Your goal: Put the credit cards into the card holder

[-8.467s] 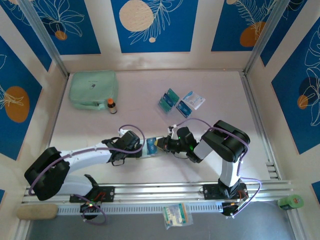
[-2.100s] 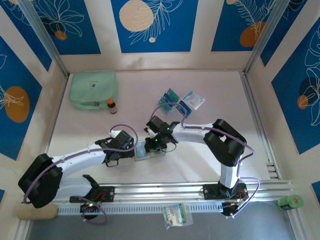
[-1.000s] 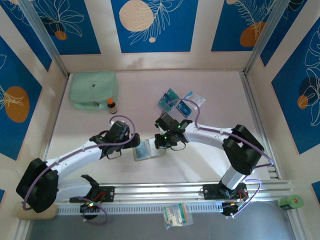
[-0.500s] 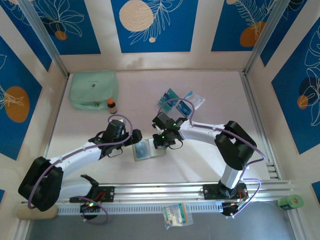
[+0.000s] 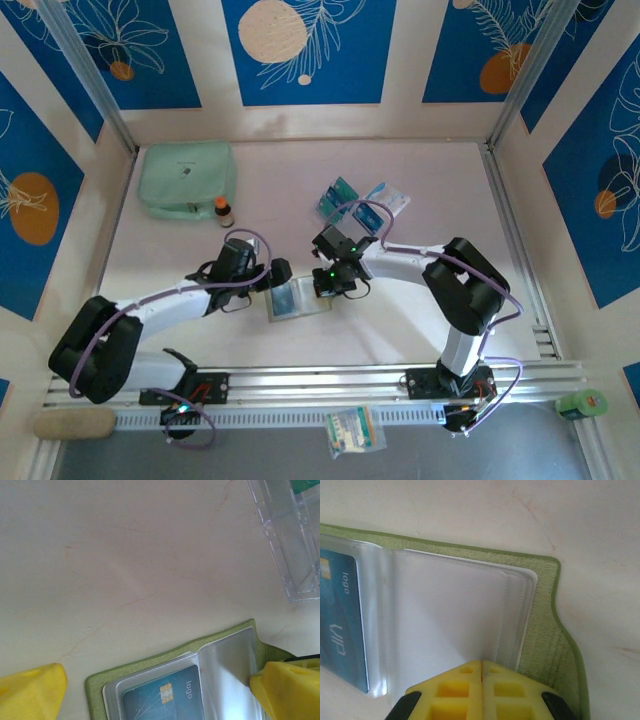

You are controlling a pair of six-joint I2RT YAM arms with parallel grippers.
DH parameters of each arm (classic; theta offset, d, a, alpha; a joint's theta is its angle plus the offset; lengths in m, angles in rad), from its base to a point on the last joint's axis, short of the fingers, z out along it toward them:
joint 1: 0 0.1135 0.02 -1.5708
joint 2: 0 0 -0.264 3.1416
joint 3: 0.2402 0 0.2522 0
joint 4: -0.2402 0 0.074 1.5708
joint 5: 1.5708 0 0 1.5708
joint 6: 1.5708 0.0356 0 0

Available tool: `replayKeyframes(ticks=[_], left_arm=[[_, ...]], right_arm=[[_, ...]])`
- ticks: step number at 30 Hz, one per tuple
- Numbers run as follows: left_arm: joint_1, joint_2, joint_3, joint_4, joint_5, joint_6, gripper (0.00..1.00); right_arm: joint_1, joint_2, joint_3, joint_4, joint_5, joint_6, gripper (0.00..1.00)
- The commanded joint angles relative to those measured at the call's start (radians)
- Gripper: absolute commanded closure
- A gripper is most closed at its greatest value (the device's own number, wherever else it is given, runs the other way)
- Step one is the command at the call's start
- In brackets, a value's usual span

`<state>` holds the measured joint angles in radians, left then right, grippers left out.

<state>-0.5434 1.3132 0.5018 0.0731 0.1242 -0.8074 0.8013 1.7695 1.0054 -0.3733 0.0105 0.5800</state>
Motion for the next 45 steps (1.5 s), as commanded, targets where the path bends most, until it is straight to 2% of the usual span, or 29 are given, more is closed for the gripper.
replayKeyframes(ticks=[1,8,23,33,37,45], left_arm=[[0.008,0.013,-0.015,0.039,0.038,-0.009,0.00],[0.005,0.041,-0.024,0.057,0.069,-0.020,0.00],[-0.054,0.092,0.099,-0.108,0.021,0.078,0.00],[-0.090,0.089,0.151,-0.145,0.020,0.085,0.00],[-0.090,0.040,0.140,-0.100,0.043,0.051,0.00],[-0.090,0.003,0.077,0.140,0.132,-0.103,0.00]], right_arm=[[-0.001,0.030,-0.049,-0.025,0.004,0.010,1.00],[-0.001,0.038,-0.063,-0.018,0.000,0.014,1.00],[-0.001,0.038,-0.066,-0.009,-0.010,0.016,1.00],[-0.001,0.042,-0.083,0.006,-0.015,0.022,1.00],[-0.001,0.043,-0.088,0.012,-0.016,0.025,1.00],[-0.002,0.047,-0.091,0.013,-0.017,0.024,1.00]])
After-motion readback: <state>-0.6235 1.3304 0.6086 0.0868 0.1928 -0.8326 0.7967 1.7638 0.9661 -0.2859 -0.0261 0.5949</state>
